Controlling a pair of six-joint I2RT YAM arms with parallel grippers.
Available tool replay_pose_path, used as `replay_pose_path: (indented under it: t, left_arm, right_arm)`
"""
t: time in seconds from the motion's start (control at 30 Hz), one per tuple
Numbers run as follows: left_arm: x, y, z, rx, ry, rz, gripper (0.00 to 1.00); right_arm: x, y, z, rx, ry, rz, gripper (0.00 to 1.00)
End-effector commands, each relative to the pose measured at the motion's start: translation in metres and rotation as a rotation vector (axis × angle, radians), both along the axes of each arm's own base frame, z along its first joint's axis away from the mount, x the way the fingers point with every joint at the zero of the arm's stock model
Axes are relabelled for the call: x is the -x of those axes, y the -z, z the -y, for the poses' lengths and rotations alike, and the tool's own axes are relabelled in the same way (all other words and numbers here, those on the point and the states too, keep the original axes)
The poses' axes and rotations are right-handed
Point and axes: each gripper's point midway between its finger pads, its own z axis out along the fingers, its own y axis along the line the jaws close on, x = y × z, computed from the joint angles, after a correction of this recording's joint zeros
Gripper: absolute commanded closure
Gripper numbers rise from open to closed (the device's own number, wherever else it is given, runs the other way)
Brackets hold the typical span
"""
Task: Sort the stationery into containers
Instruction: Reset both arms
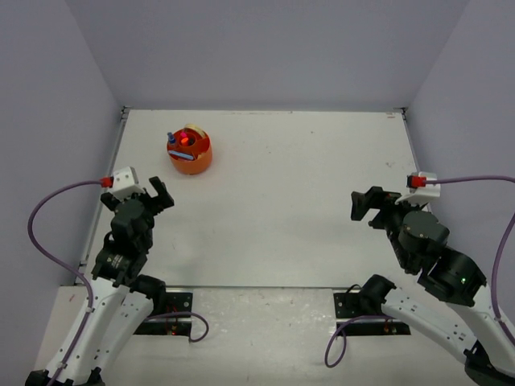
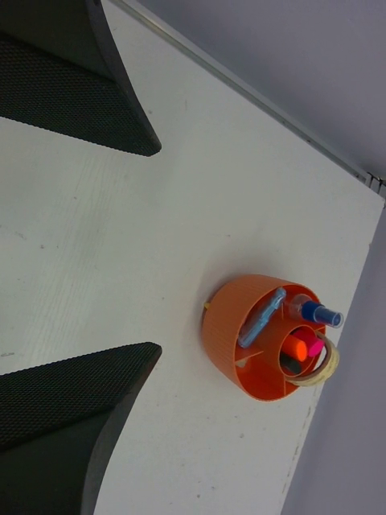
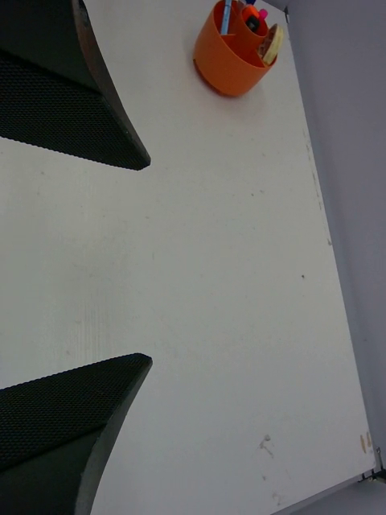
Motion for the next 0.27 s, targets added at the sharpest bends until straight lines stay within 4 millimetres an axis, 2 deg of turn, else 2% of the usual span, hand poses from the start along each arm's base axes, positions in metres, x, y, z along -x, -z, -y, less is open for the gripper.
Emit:
replay_pose_path:
  t: [0.0, 0.23]
  left_arm:
    - [-0.0007, -0.0165, -0.0037, -0.011, -0.011, 0.075, 0.00]
    - [0.0015, -0.0182, -0.0046, -0.027, -0.004, 0.085, 0.00]
  right_arm:
    - [-0.0013, -0.0058, 0.0076, -0.021, 0.050, 0.018, 0.01]
    - [-0.0032, -0.0068, 0.0105, -0.021, 0.074, 0.024, 0.01]
